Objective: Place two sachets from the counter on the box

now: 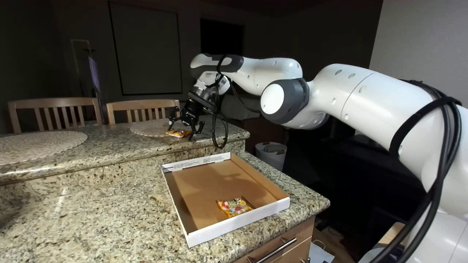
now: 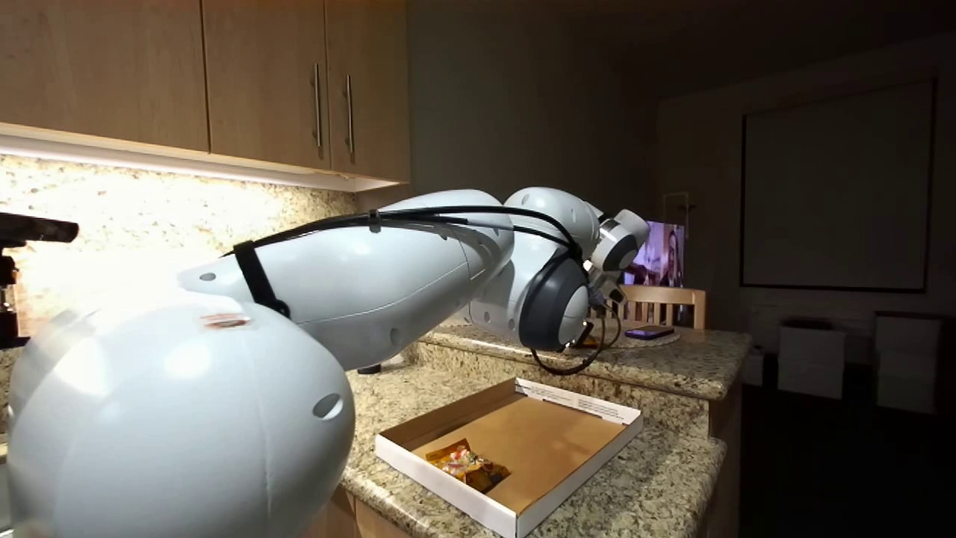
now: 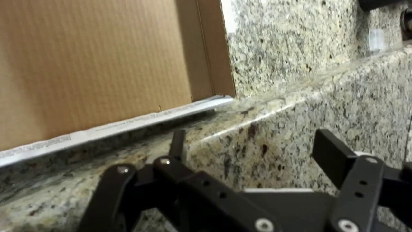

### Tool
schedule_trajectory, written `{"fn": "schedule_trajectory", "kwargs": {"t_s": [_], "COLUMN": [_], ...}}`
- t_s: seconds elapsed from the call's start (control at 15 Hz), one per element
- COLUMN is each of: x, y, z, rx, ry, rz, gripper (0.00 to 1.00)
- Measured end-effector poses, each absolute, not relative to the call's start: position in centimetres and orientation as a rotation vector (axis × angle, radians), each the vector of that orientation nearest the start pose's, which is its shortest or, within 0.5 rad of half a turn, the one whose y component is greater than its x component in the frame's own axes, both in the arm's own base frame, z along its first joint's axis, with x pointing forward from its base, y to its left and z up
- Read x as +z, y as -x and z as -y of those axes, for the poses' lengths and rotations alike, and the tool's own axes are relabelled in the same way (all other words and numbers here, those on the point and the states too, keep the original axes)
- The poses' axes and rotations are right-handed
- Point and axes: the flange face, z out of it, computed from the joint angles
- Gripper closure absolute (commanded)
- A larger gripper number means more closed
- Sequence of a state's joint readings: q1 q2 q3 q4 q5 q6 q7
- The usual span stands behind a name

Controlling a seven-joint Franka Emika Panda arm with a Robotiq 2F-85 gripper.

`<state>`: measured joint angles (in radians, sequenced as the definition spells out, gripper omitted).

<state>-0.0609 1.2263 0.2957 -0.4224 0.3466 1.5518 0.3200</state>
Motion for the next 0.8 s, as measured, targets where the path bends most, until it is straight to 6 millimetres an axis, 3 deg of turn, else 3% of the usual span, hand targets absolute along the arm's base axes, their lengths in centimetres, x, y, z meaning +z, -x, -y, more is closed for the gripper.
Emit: {"fn": "schedule_trajectory", "kwargs": {"t_s": [0.4,0.8], "x": [33.7,32.6], "y": [-81.8,-81.9], "z": [-6.4,-4.8], "rx": [-0.062,-0.055], "ry": [2.466,2.527], "rz": [-0.455,-0.605], "gripper": [0.00,0.00]}}
